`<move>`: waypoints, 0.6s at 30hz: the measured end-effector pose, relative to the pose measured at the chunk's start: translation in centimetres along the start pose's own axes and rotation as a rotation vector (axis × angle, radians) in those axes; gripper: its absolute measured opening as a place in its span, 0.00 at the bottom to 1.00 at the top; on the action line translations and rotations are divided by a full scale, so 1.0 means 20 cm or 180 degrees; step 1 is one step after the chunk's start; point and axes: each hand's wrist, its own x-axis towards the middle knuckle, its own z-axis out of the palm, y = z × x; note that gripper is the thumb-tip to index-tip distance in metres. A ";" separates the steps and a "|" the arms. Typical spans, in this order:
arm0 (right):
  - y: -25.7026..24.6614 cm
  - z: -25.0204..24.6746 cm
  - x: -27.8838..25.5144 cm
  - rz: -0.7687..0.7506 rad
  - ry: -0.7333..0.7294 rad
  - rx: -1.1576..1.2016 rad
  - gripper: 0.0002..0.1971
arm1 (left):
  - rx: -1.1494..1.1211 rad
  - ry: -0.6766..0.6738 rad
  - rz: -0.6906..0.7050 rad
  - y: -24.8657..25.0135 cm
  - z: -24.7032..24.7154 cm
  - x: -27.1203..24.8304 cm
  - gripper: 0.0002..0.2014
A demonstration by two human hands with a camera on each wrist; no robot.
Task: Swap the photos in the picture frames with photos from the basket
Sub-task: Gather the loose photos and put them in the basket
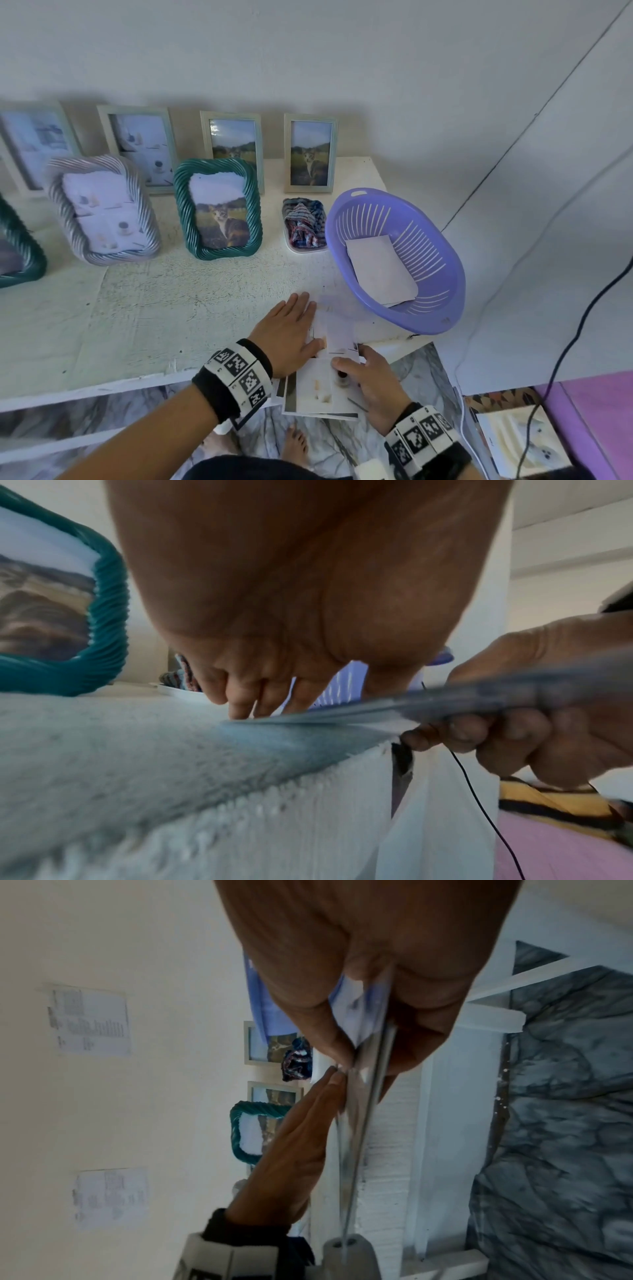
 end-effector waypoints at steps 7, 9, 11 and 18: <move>-0.09 0.07 0.00 -0.0509 -0.0535 -0.0295 0.16 | -0.2069 0.0997 -0.0973 -0.12 -0.05 -0.20 0.42; -0.15 0.12 0.00 -0.0683 -0.0649 -0.0272 0.14 | -0.3267 0.1186 -0.1205 -0.16 -0.08 -0.25 0.35; -0.20 0.19 0.01 -0.0886 -0.0697 -0.0426 0.15 | -0.4391 0.1356 -0.1060 -0.16 -0.11 -0.29 0.20; -0.36 0.35 0.08 -0.2267 -0.0217 -0.1670 0.14 | -0.4019 0.2937 0.0189 -0.17 -0.18 -0.31 0.15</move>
